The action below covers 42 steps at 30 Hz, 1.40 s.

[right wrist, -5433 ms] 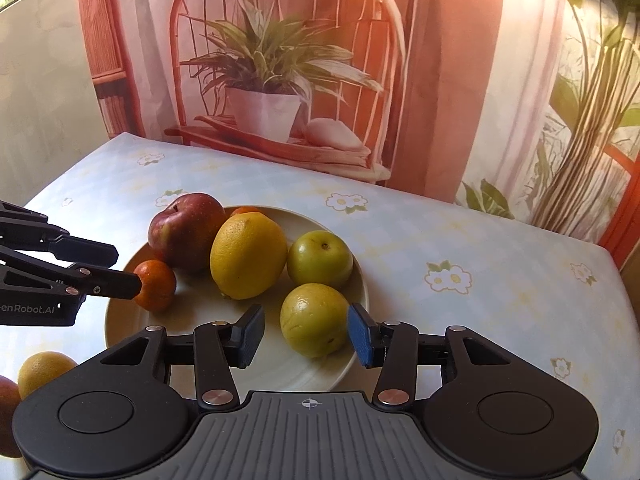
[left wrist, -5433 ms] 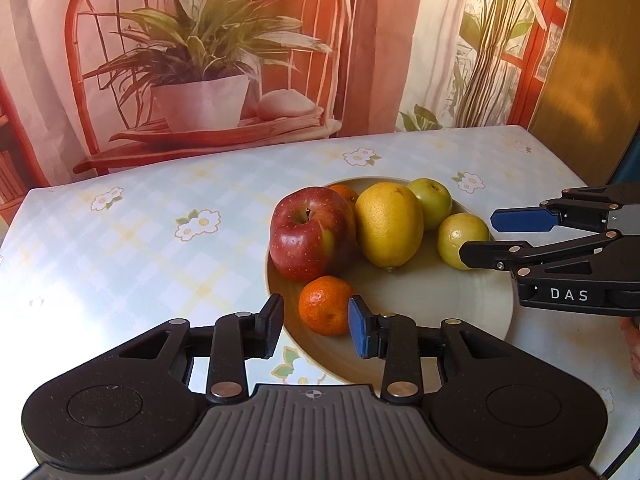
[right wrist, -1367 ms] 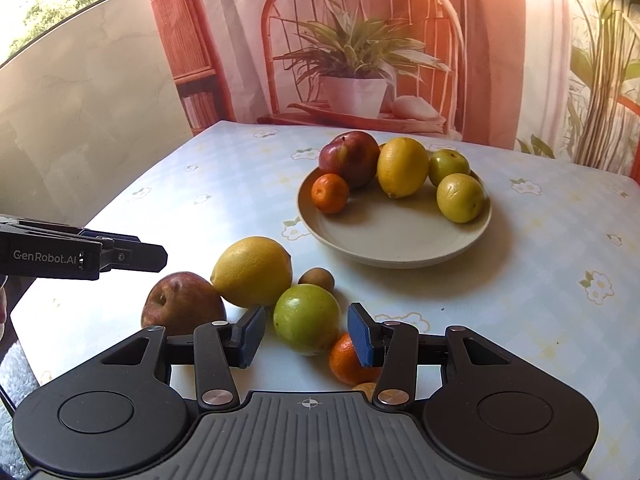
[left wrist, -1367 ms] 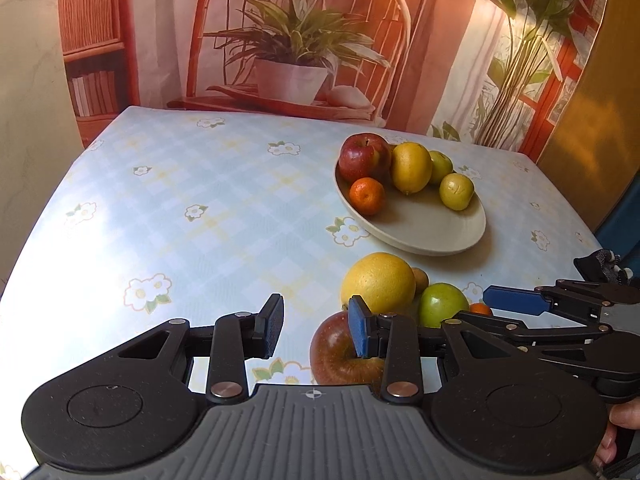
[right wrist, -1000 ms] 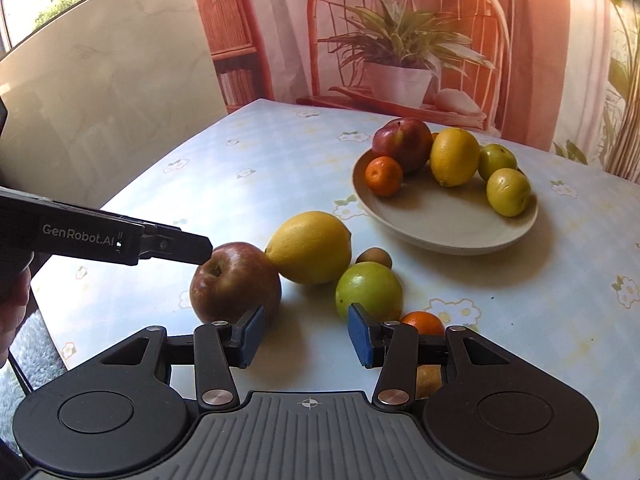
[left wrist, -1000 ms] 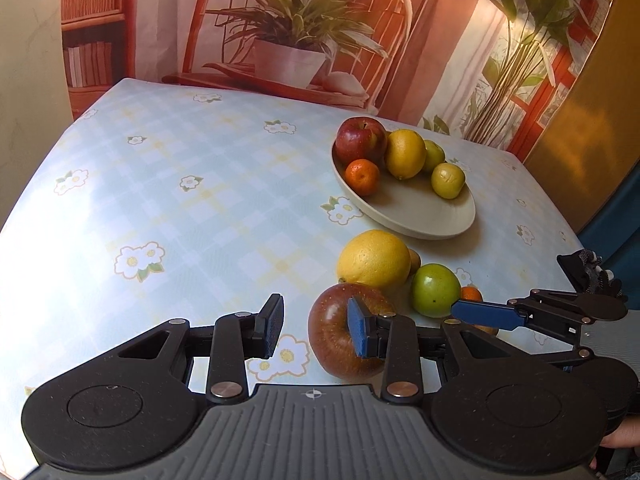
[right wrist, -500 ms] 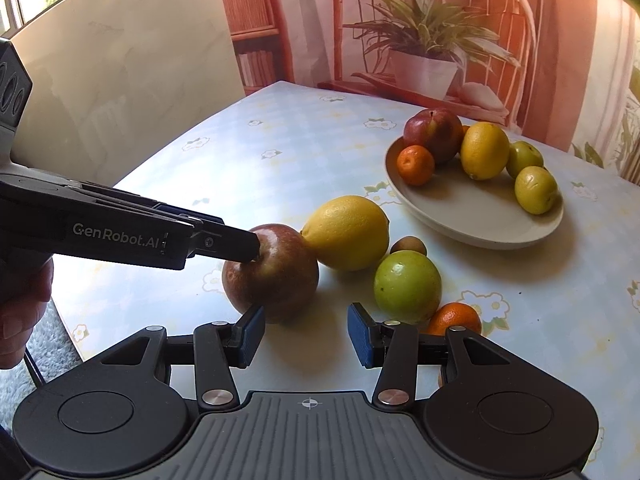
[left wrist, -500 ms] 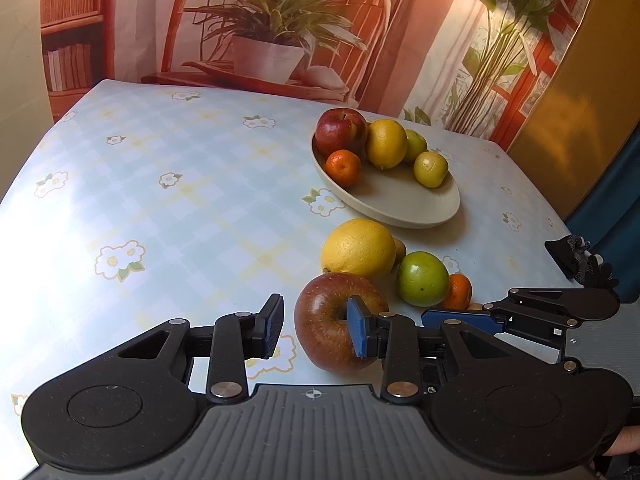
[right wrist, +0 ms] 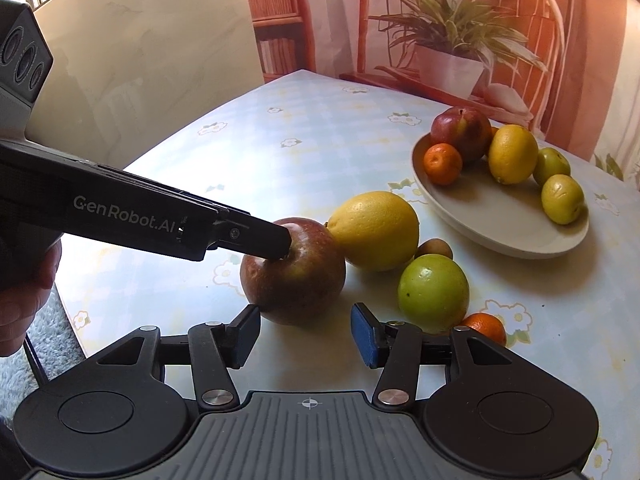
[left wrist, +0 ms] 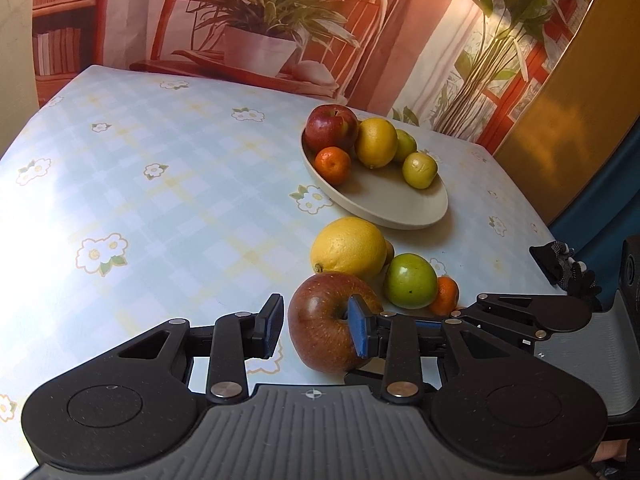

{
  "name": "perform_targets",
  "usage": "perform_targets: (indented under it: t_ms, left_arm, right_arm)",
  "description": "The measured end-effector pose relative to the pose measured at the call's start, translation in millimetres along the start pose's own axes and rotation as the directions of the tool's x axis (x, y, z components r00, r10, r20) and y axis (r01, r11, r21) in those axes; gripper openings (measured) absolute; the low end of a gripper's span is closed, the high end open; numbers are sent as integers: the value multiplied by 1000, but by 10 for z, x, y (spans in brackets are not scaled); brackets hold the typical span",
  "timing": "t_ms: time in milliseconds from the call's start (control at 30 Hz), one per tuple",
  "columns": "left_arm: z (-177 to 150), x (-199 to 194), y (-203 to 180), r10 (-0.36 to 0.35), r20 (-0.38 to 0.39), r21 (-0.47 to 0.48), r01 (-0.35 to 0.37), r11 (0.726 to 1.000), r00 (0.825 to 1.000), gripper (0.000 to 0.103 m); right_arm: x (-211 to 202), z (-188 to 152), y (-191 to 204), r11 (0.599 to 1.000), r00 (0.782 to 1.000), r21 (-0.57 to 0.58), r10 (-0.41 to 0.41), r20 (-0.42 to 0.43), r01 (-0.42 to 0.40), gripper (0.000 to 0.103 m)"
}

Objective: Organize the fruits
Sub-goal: 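Move the left tool down around a red apple in the pile, then close the left tool on the red apple and lift it, then carry the red apple over the plate and lower it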

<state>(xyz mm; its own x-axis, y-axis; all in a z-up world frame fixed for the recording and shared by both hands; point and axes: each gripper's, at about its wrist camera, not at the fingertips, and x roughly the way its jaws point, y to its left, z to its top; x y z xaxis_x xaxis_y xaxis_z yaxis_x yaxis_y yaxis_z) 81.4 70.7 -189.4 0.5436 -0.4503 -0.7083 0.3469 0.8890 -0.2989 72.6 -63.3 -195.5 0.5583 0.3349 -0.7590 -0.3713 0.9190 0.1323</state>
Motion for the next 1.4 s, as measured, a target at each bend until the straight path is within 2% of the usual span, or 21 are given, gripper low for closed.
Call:
perform_targets:
  t_ms: [300,533,867,1167,1400]
  left_arm:
    - [4,61,17,-60,-17,-30,60,998,998,37]
    - [-25,53,-17,-56,-2,-4,56,998,998,37]
    - [2,3,-77,-38,9,18,37,999,999,37]
    - [181,-174,-225,-30,70,66,26,997,997,37]
    - [511,-224,-434,-44,120,123,29,992,992,37]
  right_arm:
    - [78,48,4,1000,1000,-26,11,12,-10,52]
    - [101,46,-19,1000,1000,-14,18,21,-18,55]
    - [8,25,-27,1000,998,15,21,57,-22,53]
    - [-229,186,-87,1000,992,25,9,124,-12,53]
    - [-437,447,-299,1000,981,23,-20,191,16,53]
